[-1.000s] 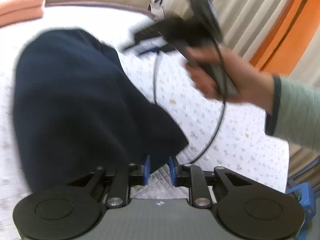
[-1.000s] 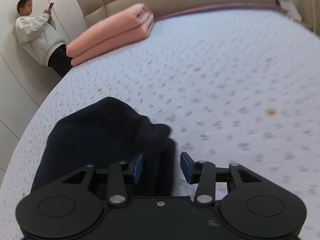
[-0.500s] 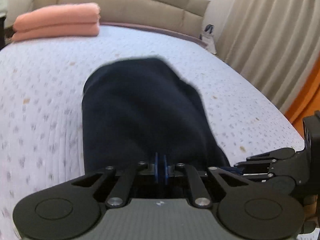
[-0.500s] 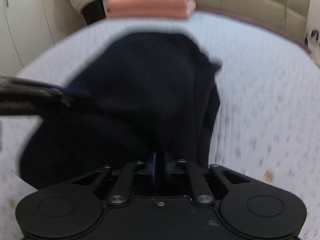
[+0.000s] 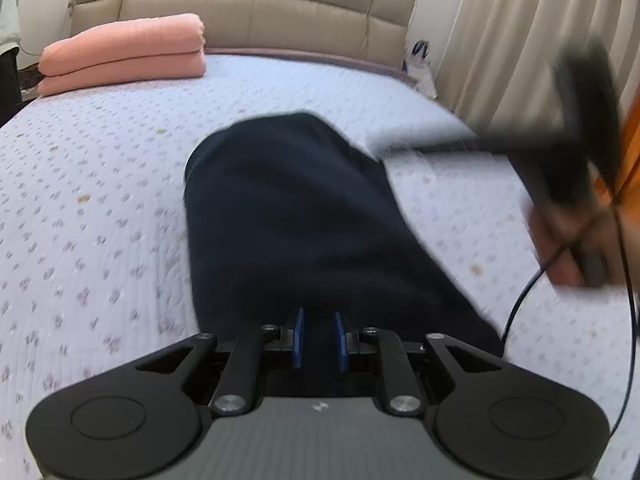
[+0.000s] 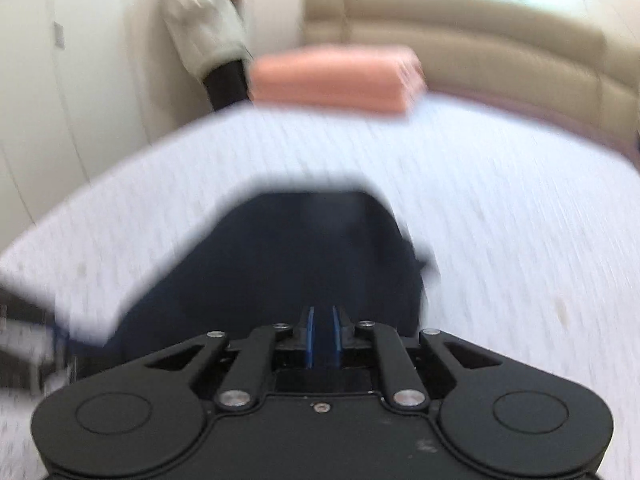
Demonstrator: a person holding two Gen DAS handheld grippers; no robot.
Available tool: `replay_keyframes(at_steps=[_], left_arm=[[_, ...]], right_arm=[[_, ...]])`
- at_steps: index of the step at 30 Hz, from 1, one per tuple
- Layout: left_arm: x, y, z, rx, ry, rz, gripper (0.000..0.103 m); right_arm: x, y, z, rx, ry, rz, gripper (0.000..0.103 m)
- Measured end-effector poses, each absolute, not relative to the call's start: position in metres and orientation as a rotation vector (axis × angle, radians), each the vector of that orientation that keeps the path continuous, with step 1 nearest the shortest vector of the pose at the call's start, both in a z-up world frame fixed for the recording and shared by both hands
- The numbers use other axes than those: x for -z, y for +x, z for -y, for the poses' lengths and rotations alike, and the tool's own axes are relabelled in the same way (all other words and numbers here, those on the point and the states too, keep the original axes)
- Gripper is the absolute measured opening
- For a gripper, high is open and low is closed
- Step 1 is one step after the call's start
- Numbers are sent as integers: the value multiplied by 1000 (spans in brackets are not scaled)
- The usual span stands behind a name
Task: Fold large clothes
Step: 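Press the folded hoodie flat with both grippers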
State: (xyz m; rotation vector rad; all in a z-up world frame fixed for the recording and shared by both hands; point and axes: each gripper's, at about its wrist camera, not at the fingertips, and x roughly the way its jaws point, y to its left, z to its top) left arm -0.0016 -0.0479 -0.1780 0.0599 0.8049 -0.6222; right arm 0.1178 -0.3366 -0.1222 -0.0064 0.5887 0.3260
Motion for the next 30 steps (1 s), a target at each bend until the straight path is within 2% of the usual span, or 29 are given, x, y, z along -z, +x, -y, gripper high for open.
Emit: replay_keyframes(at_steps=[4,8,12,14,16,17,20,26,29,30], left_arm=[[187,-1,46,607,32,-807,20],[187,2,44,615,31,-810,21],[186,3,38,637,20,-811,22],[186,1,37,648,30,-814,23],[186,-2,34,664,48,-820,22],[185,-3,32,675,53,-826,23],[174,-1,22,730,19,-844,21],[139,38,12,752,-120,-683,22],[157,59,35,757,-49,-717,22],[172,62,43,767,-19,-759,22]], right_arm=[[122,190,305,-488,-8,-532,14],[150,233,266,-591,-78,-618,14],[191,276,273,-440,-95,-710,33],[200,290,288,-403,-11,-754,48],[199,289,288,-368,-48,-733,59],[196,287,290,-331,-63,-720,60],[179,266,305,-243,-56,-691,50],[131,188,319,-308,9,-606,49],[148,171,305,-342,-45,-678,49],[161,167,303,-329,-74,-717,46]])
